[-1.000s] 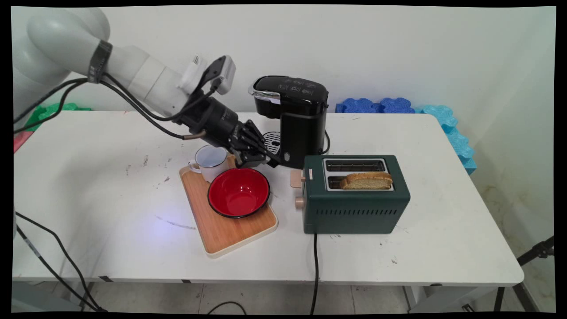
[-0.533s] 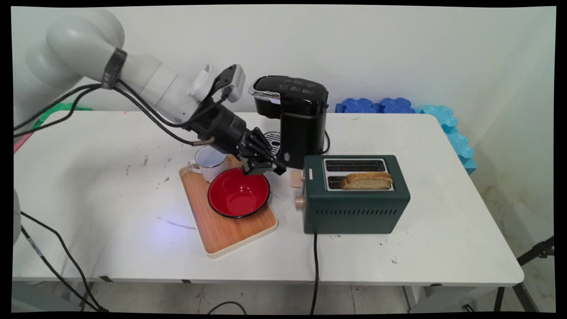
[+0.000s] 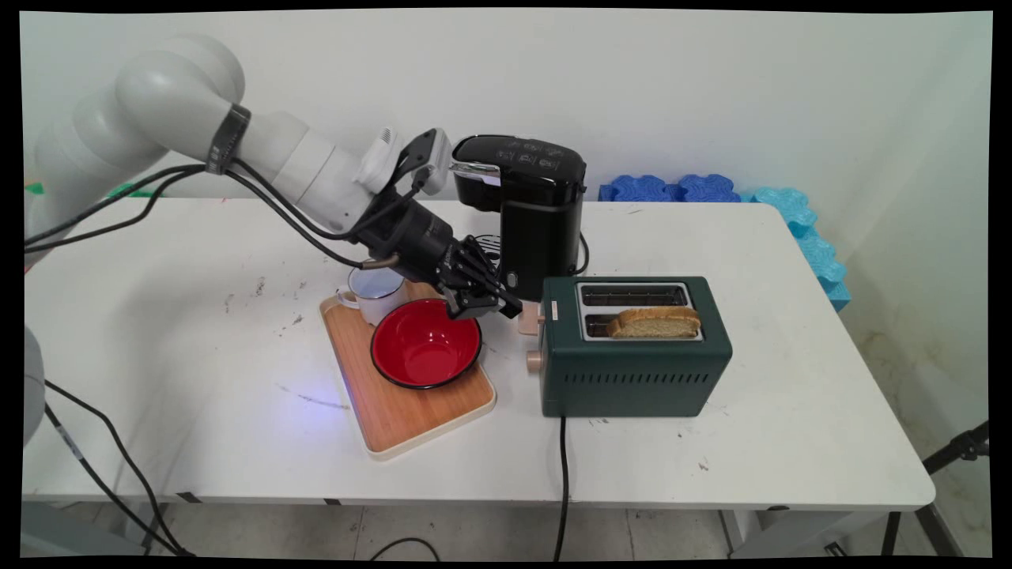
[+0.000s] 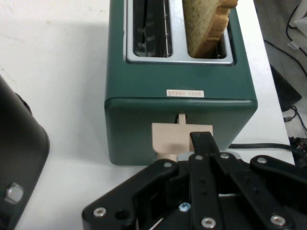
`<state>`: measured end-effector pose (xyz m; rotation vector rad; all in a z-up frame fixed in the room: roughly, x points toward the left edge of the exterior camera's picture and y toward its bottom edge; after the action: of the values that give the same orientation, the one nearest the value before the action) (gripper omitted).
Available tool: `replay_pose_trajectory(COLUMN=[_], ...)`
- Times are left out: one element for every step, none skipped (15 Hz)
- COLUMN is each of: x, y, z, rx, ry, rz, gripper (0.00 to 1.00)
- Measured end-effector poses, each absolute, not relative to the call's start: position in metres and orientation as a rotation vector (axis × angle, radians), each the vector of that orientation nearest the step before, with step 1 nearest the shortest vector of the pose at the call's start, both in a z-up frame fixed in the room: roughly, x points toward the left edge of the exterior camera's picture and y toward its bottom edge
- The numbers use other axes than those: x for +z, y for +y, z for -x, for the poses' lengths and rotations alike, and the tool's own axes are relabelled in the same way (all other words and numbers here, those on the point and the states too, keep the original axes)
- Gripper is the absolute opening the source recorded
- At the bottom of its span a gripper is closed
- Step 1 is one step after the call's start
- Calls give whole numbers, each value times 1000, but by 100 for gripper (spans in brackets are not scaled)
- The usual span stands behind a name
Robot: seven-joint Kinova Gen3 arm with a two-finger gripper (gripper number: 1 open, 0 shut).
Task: Press the toaster switch
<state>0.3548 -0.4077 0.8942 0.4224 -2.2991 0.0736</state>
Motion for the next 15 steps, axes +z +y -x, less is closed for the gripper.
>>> replay_pose_trajectory(x=[892, 891, 889, 887, 885, 884, 882, 880, 879, 877, 875, 874, 873, 872, 871], y=[-408, -409, -409, -410, -410, -410, -410, -410, -410, -411, -411, -411, -411, -411, -412], z=[-354, -353, -352, -351, -351, -350, -349, -349, -348, -348, -348, -347, -347, -346, -346], rx=[73, 72, 71, 71, 70, 69, 69, 69, 69, 68, 69, 69, 69, 69, 70], ry=[-2297, -2296, -2295, -2293, -2293, -2292, -2291, -2291, -2291, -2290, -2289, -2288, -2287, -2286, -2284], rz=[-423, -422, -422, -422, -421, -421, -420, -420, -420, -420, -421, -421, -422, -422, -422], gripper=[0, 0, 0, 0, 0, 0, 0, 0, 0, 0, 0, 0, 0, 0, 0])
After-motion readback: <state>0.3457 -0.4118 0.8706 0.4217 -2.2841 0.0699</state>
